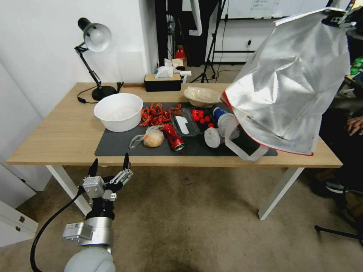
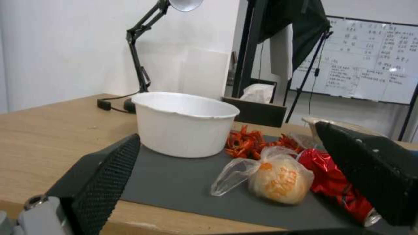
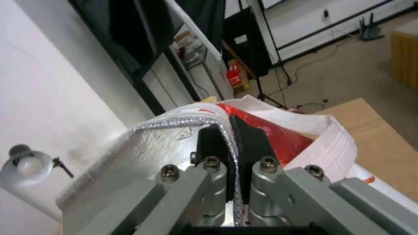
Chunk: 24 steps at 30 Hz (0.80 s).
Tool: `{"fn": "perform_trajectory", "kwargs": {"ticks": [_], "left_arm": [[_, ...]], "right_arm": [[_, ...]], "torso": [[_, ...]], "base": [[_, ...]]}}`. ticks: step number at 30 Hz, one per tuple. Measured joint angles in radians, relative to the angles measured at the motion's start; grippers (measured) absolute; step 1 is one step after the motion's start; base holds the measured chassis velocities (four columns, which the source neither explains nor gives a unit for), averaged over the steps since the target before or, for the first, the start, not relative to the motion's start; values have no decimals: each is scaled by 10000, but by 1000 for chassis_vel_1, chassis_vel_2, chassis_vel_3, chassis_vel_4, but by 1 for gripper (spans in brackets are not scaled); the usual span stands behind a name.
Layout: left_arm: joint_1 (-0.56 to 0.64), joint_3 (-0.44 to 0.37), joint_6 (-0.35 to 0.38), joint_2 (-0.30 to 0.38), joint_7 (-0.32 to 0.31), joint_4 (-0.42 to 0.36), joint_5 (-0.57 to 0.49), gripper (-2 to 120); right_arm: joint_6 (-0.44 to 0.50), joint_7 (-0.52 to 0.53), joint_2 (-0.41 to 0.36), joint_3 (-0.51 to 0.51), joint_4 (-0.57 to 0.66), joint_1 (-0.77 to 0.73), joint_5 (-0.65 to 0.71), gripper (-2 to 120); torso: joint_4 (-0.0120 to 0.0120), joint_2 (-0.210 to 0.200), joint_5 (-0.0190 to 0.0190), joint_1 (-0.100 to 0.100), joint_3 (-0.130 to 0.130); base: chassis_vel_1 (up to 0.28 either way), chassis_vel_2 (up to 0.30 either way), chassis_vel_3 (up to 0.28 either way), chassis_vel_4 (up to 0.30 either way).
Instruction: Pick up the food delivery bag from the floor and place it on the table.
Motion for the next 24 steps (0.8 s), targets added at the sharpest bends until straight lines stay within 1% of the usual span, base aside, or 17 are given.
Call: {"fn": "perform_trajectory", "kwargs": {"ticks": [5,18,24], "left_arm": [[4,-1,-3,-2,-2,-1,0,100],[21,-12,-19,7,-24,-6,21,100],[28,0,-27,-9,-24,2,37,100]], "right_arm": [[356,21,69,11,-86,-109,-66,0],[362,742,853,12,-954,-679,-551,0],[362,876,1186,20,-1255,-853,-757,0]], "torso": [[0,0,0,0,0],[-1,0,0,0,0],[0,-1,0,1,0]], "base": [[0,0,0,0],[0,0,0,0],[0,0,0,0]]}}
